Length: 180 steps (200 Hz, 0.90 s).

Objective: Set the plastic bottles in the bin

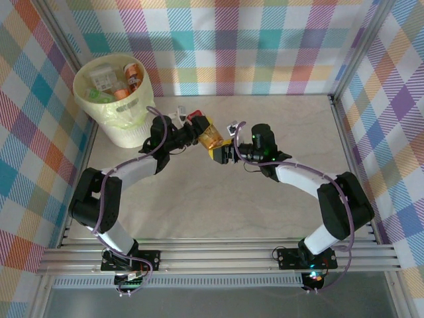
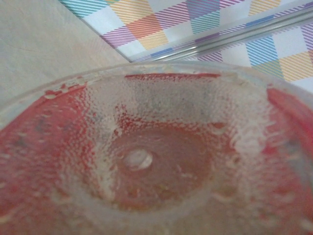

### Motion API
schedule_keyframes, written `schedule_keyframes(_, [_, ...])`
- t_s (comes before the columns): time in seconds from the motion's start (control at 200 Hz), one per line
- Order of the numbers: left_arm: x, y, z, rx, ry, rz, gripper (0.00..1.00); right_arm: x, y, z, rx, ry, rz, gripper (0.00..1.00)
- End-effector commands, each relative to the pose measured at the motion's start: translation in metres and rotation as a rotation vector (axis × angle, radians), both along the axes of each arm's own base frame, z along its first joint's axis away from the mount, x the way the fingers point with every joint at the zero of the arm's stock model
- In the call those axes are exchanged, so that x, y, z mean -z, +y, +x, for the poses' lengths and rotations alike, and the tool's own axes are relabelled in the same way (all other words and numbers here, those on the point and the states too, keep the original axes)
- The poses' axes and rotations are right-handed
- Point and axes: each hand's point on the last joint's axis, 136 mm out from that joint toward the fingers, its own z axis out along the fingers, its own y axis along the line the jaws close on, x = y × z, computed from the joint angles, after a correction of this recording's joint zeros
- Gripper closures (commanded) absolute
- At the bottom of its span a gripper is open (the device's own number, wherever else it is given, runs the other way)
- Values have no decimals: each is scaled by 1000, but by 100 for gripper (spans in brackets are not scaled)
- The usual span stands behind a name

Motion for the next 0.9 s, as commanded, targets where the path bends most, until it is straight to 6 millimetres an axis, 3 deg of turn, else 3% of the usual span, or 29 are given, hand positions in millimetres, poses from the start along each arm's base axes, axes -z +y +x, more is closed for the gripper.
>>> schedule_keyframes(0.0, [-15, 8, 2, -53, -52, 44, 40, -6, -4, -14, -35, -19, -47, 20])
schedule_keyframes(0.09, [-14, 13, 1, -76, -56, 79, 42, -8, -10, -19, -34, -30, -76, 13])
schedule_keyframes(0.125, [-14, 15, 1, -83, -58, 95, 42, -9, -12, -20, -29, -27, -86, 0])
schedule_keyframes(0.29, [-19, 25, -1, -113, -78, 182, 44, -25, -23, -23, 14, -35, -139, 0])
schedule_keyframes(0.57, [-44, 55, -9, -204, -155, 376, 45, -46, -79, 13, 406, -99, -264, 0])
schedule_keyframes(0.765, [-70, 77, -17, -252, -213, 508, 45, -41, -119, 32, 688, -61, -300, 0])
schedule_keyframes(0.895, [-98, 95, -22, -292, -269, 615, 45, -37, -130, 37, 749, -71, -319, 0])
